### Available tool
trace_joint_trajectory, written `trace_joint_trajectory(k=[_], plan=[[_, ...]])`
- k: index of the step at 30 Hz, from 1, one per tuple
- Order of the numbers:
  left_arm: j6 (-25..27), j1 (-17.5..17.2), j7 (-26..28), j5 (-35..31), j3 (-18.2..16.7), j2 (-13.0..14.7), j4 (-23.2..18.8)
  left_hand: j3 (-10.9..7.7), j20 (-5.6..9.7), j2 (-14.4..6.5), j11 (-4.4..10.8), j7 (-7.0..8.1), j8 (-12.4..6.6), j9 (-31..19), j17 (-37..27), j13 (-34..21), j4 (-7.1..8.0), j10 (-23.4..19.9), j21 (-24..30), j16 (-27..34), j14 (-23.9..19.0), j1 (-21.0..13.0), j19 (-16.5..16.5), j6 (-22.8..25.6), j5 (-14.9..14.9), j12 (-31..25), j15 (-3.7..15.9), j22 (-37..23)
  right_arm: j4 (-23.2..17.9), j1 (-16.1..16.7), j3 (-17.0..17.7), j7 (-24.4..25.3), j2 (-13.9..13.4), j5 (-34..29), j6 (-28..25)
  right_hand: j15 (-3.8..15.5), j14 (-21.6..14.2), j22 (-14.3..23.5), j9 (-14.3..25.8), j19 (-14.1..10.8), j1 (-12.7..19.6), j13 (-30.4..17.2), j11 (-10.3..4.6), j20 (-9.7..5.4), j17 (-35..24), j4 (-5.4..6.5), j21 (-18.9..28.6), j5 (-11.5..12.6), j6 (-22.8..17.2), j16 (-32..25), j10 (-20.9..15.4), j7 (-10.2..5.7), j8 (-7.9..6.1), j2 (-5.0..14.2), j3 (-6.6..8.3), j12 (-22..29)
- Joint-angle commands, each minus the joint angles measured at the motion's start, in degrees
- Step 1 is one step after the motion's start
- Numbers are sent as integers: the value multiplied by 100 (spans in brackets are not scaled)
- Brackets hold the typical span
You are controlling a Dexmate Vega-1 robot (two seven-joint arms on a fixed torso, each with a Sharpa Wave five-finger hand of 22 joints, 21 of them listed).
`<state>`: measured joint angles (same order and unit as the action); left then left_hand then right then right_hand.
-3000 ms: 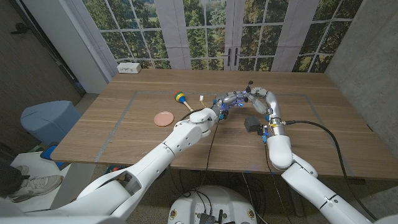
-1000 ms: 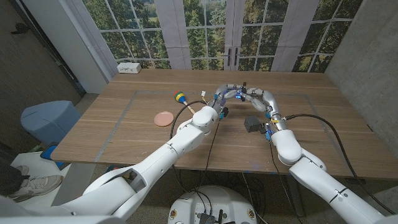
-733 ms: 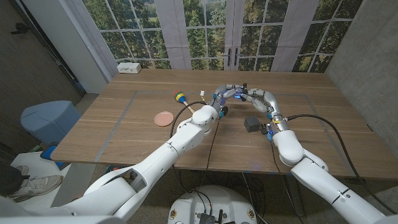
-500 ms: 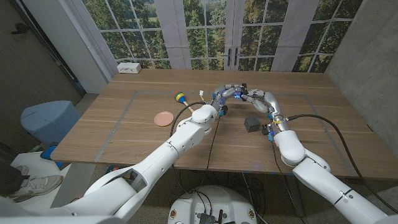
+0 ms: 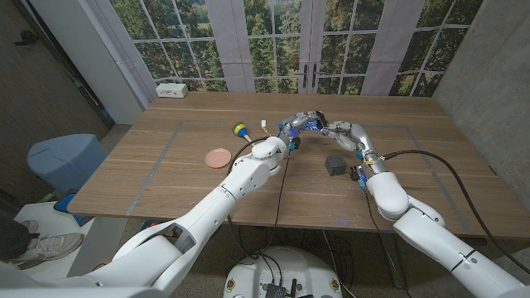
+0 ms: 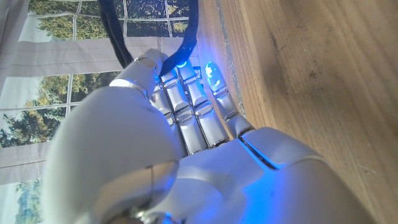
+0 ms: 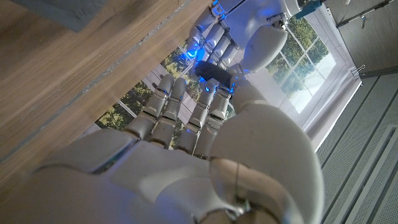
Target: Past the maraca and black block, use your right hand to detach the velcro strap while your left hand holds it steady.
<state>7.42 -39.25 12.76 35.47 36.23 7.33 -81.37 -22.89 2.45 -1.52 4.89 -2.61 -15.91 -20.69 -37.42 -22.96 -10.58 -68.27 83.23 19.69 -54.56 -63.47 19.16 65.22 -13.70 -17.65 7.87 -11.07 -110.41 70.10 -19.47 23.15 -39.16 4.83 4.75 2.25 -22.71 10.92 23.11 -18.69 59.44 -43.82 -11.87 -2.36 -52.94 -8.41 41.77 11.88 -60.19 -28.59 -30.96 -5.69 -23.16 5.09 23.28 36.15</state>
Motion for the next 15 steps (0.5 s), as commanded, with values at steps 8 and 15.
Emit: trace_joint_trajectory(k=[8, 15], plan=[[420, 105, 78, 817, -340, -53, 33, -89, 68, 74, 13, -251, -60, -224, 9, -1112, 12, -692, 75, -95, -51, 51, 27, 284, -109, -1004, 559, -25, -146, -63, 10, -258, -276, 207, -472, 890, 135, 3, -56, 112, -147, 78, 48, 27, -31, 39, 37, 58, -77, 112, 148, -247, 37, -52, -116, -130], [414, 156, 135, 928, -393, -58, 80, -115, 71, 109, 10, -250, -68, -328, 32, -1113, 14, -703, 105, -142, -85, 89, 37, 293, -153, -1032, 556, -25, -232, -102, 29, -512, -455, 432, -659, 833, 287, -4, -111, 218, -169, 150, 51, 64, -54, 32, 15, 81, -102, 191, 313, -288, 63, -83, -161, -245]])
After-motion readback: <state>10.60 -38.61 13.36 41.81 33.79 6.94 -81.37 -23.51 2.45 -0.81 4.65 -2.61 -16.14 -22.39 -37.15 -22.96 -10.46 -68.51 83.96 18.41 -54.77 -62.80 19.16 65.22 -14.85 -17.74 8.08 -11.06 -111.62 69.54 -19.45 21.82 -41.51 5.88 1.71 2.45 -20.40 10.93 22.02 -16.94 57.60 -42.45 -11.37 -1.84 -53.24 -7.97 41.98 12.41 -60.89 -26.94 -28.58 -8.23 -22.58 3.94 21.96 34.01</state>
